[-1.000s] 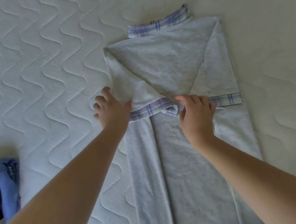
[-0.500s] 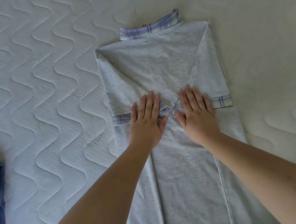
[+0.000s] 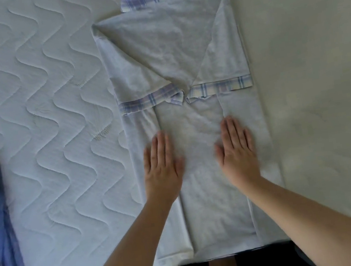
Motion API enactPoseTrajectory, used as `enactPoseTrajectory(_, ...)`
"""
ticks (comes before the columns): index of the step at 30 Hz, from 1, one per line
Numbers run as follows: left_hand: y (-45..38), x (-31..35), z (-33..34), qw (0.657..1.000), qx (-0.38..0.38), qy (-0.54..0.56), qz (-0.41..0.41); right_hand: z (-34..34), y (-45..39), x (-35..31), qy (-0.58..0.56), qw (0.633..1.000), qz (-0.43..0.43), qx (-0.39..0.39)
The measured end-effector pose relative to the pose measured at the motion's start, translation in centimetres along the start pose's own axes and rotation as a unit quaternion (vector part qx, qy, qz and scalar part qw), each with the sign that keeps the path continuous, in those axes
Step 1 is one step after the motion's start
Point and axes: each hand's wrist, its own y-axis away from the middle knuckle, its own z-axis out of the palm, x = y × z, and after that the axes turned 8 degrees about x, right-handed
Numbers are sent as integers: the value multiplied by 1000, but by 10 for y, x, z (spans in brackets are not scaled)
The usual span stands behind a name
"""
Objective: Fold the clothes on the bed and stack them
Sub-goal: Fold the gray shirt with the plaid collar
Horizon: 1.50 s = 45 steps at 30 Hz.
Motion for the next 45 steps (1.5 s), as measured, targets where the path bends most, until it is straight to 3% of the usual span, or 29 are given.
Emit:
enactPoseTrajectory(10,131,16,-15,988,-146,9,37,-26,130,-9,-56,988,1,-145)
enactPoseTrajectory(19,216,6,-26,962,-217,20,162,-46,188,39,-52,949,-144,-276)
enactPoseTrajectory(24,235,13,-37,957,-230,63,166,-59,208,62,-104,925,-198,-306)
enactPoseTrajectory(27,227,18,-52,966,-189,176,32,-72,211,70,-152,953,-153,-214)
enactPoseTrajectory(30,209,13,-58,952,-63,205,-218,-75,204,77,-131,987,59,-72)
enactPoseTrajectory(32,196,1,-56,896,-29,195,-398,-71,194,81,-158,951,256,-77)
enactPoseTrajectory(34,188,-10,-53,829,-51,204,-518,-63,183,87,-196,892,386,-128)
enactPoseTrajectory(36,186,-18,-49,809,-89,226,-535,-59,175,93,-193,873,415,-172)
enactPoseTrajectory(41,193,-21,-50,828,-133,257,-480,-61,173,96,-287,843,411,-196)
enactPoseTrajectory(43,199,-17,-50,806,-121,304,-493,-63,177,93,-372,796,435,-197)
enactPoseTrajectory(45,204,-9,-51,761,-111,380,-514,-65,182,91,-459,731,466,-194)
